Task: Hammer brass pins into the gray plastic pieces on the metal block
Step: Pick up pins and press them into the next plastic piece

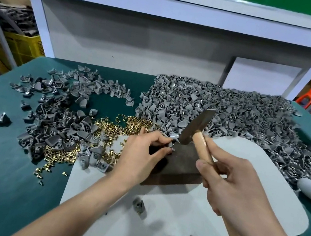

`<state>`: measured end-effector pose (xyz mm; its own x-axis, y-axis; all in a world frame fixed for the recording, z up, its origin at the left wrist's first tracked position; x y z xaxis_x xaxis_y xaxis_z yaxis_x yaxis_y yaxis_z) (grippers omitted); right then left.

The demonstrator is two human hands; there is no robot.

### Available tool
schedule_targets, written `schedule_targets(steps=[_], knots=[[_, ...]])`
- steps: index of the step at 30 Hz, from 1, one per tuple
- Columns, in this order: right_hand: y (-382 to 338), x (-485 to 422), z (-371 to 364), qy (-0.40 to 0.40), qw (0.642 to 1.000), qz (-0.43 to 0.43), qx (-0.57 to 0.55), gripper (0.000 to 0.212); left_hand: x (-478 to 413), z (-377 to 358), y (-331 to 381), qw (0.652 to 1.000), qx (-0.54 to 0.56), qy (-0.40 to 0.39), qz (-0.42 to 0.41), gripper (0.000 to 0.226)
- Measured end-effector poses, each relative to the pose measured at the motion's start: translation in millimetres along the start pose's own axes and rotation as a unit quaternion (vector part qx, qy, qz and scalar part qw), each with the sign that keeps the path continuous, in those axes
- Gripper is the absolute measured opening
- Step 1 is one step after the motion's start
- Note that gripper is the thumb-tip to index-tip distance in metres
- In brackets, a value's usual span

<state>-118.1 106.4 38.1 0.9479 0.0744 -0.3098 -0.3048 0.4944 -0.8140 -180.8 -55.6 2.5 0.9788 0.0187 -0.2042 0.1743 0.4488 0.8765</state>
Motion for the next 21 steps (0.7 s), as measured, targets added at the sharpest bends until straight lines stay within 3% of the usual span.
schedule_targets(steps=[3, 9, 14, 21], knots=[[8.1, 3.1, -9.9, -0.033, 0.999, -0.028, 0.016, 0.044, -0.6, -0.9, -0.2, 1.000, 0.008, -0.006, -0.001, 0.011], [-4.1, -0.3, 1.0, -0.001, 0.998, 0.026, 0.052, 0.045, 0.7, 1.8, 0.0, 1.000, 0.006, 0.017, -0.010, 0.008], [3.9, 2.9, -11.8, -0.026, 0.999, -0.016, 0.025, 0.045, -1.2, -2.7, -2.2, 1.000, 0.005, 0.000, -0.009, 0.010], [-8.4, -2.4, -8.5, -0.013, 0.996, 0.026, 0.082, 0.048, 1.5, 1.7, 3.9, 0.998, -0.033, 0.037, -0.043, 0.012]])
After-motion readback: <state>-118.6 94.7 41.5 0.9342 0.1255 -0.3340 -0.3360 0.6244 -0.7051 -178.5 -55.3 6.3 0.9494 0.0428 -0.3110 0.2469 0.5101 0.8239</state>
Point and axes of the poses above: each hand's wrist, its own x-axis away from the middle knuckle, its own z-axis out of the back of the hand, y = z × x, the point moved 9 cm from there along -x, towards the middle knuckle, and after that the axes turned 12 degrees about z, right-handed, at the moved point
